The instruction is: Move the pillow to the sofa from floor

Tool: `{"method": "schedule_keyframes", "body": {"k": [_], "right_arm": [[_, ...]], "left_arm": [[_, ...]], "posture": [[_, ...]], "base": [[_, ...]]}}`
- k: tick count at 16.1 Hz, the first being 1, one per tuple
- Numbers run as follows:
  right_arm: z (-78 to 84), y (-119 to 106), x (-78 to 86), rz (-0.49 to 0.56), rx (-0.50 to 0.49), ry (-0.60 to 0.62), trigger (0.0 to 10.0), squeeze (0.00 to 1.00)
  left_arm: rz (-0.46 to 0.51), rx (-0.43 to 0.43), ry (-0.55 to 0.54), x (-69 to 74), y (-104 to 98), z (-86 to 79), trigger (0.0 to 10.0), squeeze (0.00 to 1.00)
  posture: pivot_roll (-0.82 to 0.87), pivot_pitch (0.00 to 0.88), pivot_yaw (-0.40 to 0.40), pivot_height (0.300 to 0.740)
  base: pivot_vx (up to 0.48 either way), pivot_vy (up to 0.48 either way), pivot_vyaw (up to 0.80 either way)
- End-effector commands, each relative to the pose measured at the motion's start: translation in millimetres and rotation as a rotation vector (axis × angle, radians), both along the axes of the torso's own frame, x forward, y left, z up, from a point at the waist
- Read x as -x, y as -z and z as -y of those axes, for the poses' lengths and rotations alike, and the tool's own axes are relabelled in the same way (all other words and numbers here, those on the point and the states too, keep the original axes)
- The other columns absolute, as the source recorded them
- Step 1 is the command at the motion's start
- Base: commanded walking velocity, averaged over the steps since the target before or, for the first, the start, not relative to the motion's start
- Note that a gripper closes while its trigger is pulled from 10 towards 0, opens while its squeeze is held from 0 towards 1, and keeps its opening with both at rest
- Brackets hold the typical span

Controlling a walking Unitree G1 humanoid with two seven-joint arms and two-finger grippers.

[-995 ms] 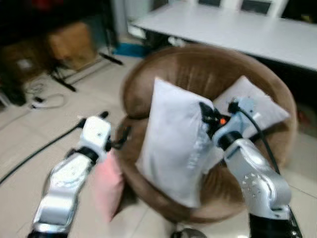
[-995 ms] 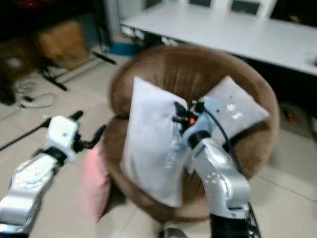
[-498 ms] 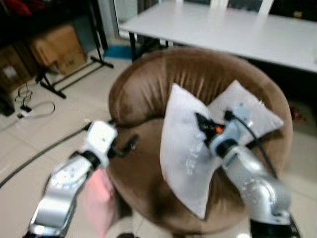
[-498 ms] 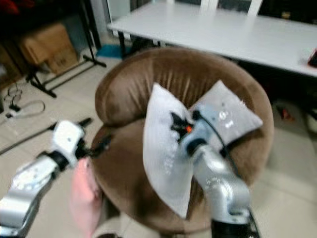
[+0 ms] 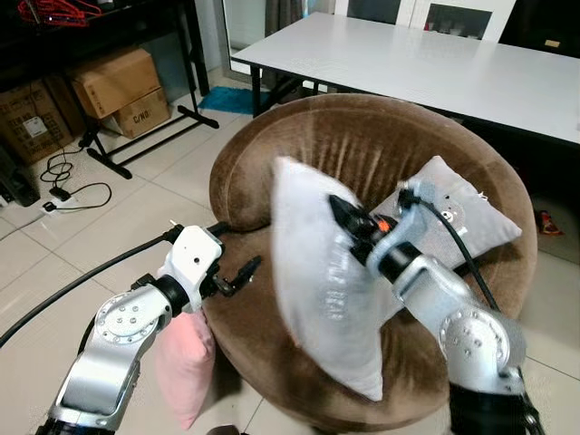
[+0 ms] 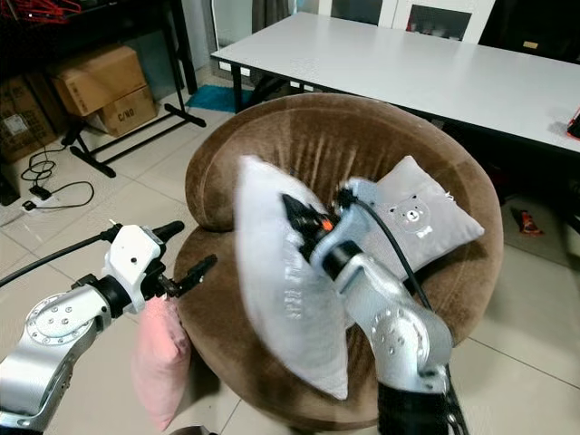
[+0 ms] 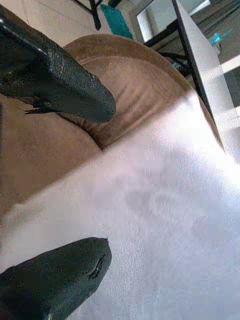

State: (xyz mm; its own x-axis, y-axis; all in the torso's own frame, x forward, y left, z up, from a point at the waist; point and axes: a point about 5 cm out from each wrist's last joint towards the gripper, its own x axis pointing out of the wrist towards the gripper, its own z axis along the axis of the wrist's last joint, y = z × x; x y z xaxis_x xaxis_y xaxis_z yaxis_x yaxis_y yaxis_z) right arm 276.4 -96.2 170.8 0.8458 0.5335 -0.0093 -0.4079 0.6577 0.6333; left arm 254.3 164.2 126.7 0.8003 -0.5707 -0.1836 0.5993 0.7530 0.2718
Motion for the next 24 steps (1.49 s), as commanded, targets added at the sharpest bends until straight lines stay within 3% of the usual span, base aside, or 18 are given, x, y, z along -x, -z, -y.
{"method": "schedule_keyframes", "body": {"k": [1,2,6,10,14,17,18,19,24], "right_arm": [[0.3,-13,-3.5,0.036,-0.093,-0.008,10.0,0.0],[4.1,-9,-8.3,0.012,-0.125,0.025,10.0,0.0],[50.0,57,-45.1,-0.201,-0.222,0.326,10.0,0.0],[80.5,70,-58.0,-0.198,-0.265,0.496,10.0,0.0],[97.1,77,-69.7,-0.217,-0.198,0.578,10.0,0.0],[112.4,87,-68.7,-0.231,-0.158,0.649,10.0,0.0],[114.2,90,-67.1,-0.234,-0.1,0.657,10.0,0.8],[115.0,91,-65.5,-0.223,-0.045,0.66,10.0,1.0],[115.2,95,-57.6,-0.155,0.007,0.663,10.0,1.0]], "left_arm": [[-0.014,-0.011,0.012,-1.7,2,-0.1,10.0,0.0],[-0.014,-0.012,0.015,-1.7,2,-0.2,10.0,0.0],[-0.07,-0.02,0.068,1.4,6,0.9,10.0,0.0],[-0.065,-0.027,0.081,-0.6,5,0.9,10.0,0.0],[-0.08,-0.021,0.095,-1.3,6,2.4,10.0,0.0],[-0.106,-0.012,0.121,0.2,7,3.0,10.0,0.0],[-0.114,-0.008,0.134,0.4,7,3.7,10.0,0.0],[-0.124,-0.003,0.153,0.5,7,5.0,10.0,0.0],[-0.16,0.014,0.194,0.4,8,7.5,10.0,0.0]], "posture": [[0.02,0.0,-0.007,0.74],[0.02,0.0,-0.012,0.74],[0.03,0.0,-0.02,0.74],[0.03,0.0,-0.017,0.74],[0.03,0.0,-0.018,0.74],[0.02,0.0,-0.015,0.74],[0.02,0.0,-0.013,0.74],[0.01,0.0,-0.011,0.74],[0.01,0.0,-0.013,0.74]], "base": [[0.0,0.0,0.0],[0.0,0.0,0.0],[0.0,0.0,0.0],[0.0,0.0,0.0],[0.0,0.0,0.0],[0.0,0.0,0.0],[0.0,0.0,0.0],[0.0,0.0,0.0],[0.0,0.0,0.0]]}}
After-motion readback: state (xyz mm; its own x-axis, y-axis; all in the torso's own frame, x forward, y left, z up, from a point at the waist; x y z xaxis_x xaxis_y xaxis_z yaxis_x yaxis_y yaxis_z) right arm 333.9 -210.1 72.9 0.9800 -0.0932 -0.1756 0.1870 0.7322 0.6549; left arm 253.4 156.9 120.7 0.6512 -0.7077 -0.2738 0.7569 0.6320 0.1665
